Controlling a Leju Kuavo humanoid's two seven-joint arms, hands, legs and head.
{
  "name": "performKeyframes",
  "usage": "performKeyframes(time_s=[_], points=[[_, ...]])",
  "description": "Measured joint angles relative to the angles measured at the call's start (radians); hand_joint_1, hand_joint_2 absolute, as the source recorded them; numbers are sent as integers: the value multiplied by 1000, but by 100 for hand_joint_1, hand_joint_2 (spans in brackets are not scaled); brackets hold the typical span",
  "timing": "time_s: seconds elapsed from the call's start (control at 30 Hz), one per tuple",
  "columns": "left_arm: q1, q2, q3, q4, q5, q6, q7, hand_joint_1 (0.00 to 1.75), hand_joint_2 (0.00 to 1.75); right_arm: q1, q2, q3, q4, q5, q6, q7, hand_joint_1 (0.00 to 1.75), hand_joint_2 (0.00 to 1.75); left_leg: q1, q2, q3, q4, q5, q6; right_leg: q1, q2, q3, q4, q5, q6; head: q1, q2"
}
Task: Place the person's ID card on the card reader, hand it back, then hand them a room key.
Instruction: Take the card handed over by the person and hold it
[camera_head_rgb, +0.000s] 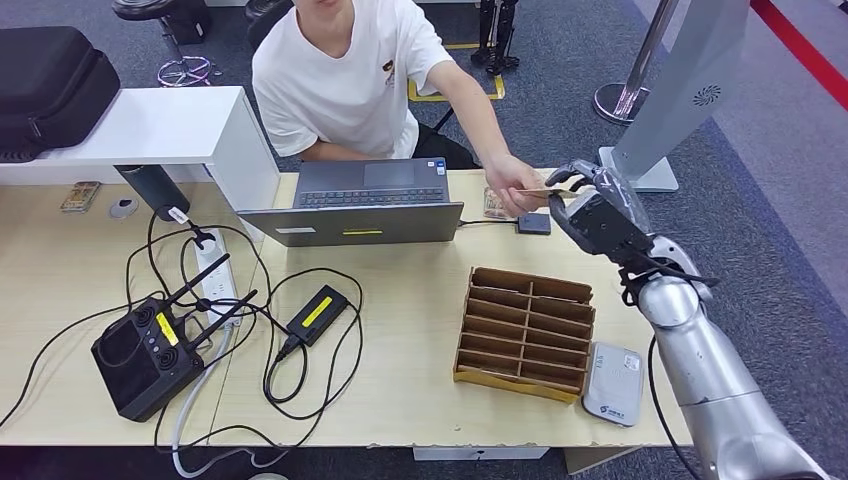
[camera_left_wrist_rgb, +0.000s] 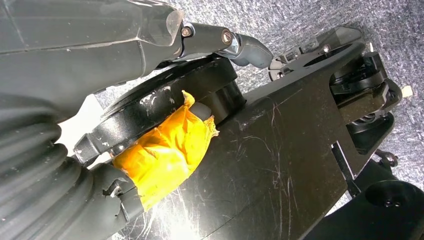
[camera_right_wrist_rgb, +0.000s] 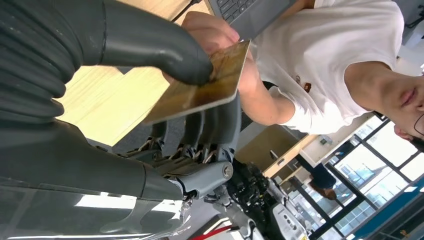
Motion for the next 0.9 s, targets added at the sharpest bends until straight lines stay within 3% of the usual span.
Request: performKeyframes(time_s=[0.47, 0.9], points=[[0, 0, -23, 2, -5, -1, -33, 0, 175, 33, 0, -5, -24, -7, -2, -6, 175, 175, 0, 0, 0, 0, 0, 0, 0, 0, 0, 0, 0, 0, 0, 0], [1, 0, -25, 5, 6, 17, -29, 0, 175, 175, -23, -86, -147, -26, -37, -34, 175, 175, 0, -1, 0, 0, 0, 0, 0, -1, 0, -1, 0, 0, 0, 0]])
